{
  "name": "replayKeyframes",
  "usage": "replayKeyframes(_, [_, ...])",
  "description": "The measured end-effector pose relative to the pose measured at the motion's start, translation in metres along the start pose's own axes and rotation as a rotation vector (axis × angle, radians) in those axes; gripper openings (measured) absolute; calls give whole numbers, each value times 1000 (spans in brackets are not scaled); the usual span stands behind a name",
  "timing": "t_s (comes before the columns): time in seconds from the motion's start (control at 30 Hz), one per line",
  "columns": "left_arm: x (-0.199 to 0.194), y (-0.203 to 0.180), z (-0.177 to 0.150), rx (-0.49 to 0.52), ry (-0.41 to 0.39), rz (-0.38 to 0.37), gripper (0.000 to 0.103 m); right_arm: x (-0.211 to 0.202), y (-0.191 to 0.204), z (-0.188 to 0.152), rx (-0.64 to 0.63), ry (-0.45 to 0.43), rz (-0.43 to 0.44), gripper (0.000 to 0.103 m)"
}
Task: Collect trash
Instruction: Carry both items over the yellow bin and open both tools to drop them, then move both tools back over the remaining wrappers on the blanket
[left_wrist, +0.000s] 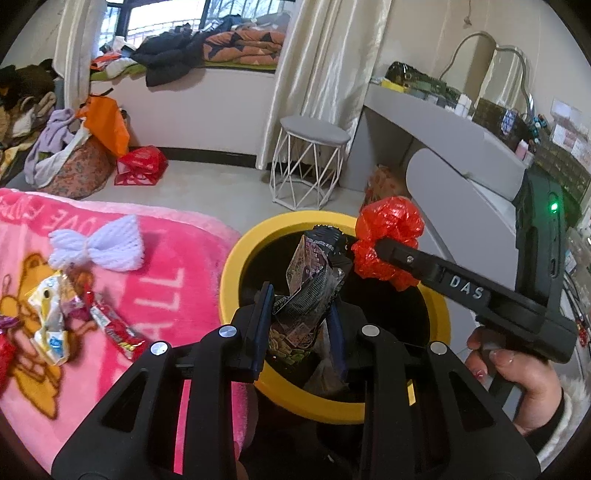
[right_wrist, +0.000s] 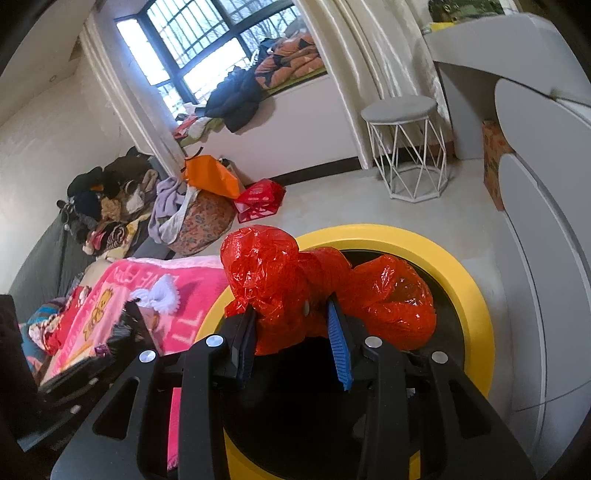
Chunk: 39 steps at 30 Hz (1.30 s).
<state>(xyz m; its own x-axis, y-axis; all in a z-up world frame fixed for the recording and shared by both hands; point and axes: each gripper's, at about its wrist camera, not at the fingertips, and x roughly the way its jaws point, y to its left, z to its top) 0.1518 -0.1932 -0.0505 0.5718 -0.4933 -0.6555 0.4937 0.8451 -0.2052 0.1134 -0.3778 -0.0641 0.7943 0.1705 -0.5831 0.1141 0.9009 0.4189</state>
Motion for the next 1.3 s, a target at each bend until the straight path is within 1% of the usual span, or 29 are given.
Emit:
replayKeyframes(0.27, [21, -5, 0, -8, 35, -16, 23, 1, -14, 3, 48, 5, 8, 36])
replayKeyframes(0.37, [29, -4, 0, -10, 43, -15, 26, 1, -17, 3, 62, 5, 7, 37])
replayKeyframes(0.4, [31, -2, 1, -13, 44, -16, 28, 2, -19, 3, 72, 8, 6, 39])
replayKeyframes(0.43, [33, -1, 2, -20, 46, -10, 33, 3, -21, 3, 79, 10, 6, 40])
replayKeyframes(0.47, [34, 0, 2, -26, 44, -2, 36, 3, -23, 3, 93, 13, 8, 45])
replayKeyframes(0.5, [33, 2, 2, -34, 41, 5, 41, 3, -24, 3, 103, 13, 9, 50])
replayKeyframes(0.57, [31, 4, 1, -52, 33, 4, 51, 3, -26, 3, 117, 13, 8, 51])
replayKeyframes(0.6, [30, 5, 0, -58, 30, 2, 59, 3, -27, 3, 121, 11, 5, 53])
replayKeyframes(0.67, [29, 7, 0, -69, 27, -9, 62, 3, -26, 3, 126, 7, 1, 55])
replayKeyframes(0.7, [28, 8, 0, -73, 26, -10, 64, 2, -26, 3, 127, 4, -4, 56])
replayKeyframes(0.73, [27, 9, 0, -78, 22, -8, 69, 2, -26, 4, 126, 3, -6, 56])
replayKeyframes(0.8, [21, 12, 0, -91, 9, -7, 72, 2, -25, 4, 120, 0, -12, 57])
replayKeyframes(0.87, [15, 14, 0, -99, -2, 7, 77, -1, -20, 4, 103, -8, -18, 59])
replayKeyframes(0.93, [7, 19, -2, -109, -16, 23, 84, 0, -17, 5, 84, -15, -26, 61])
replayKeyframes(1.0, [1, 23, -4, -115, -24, 46, 87, -1, -11, 5, 59, -22, -31, 63])
replayKeyframes(1.03, [-3, 25, -5, -119, -28, 58, 91, -2, -9, 5, 47, -25, -33, 64])
replayKeyframes(1.17, [-18, 35, -8, -140, -51, 96, 92, -4, 5, 5, -13, -48, -50, 70])
replayKeyframes(1.3, [-33, 45, -9, -154, -73, 139, 92, -7, 20, 3, -73, -73, -53, 71])
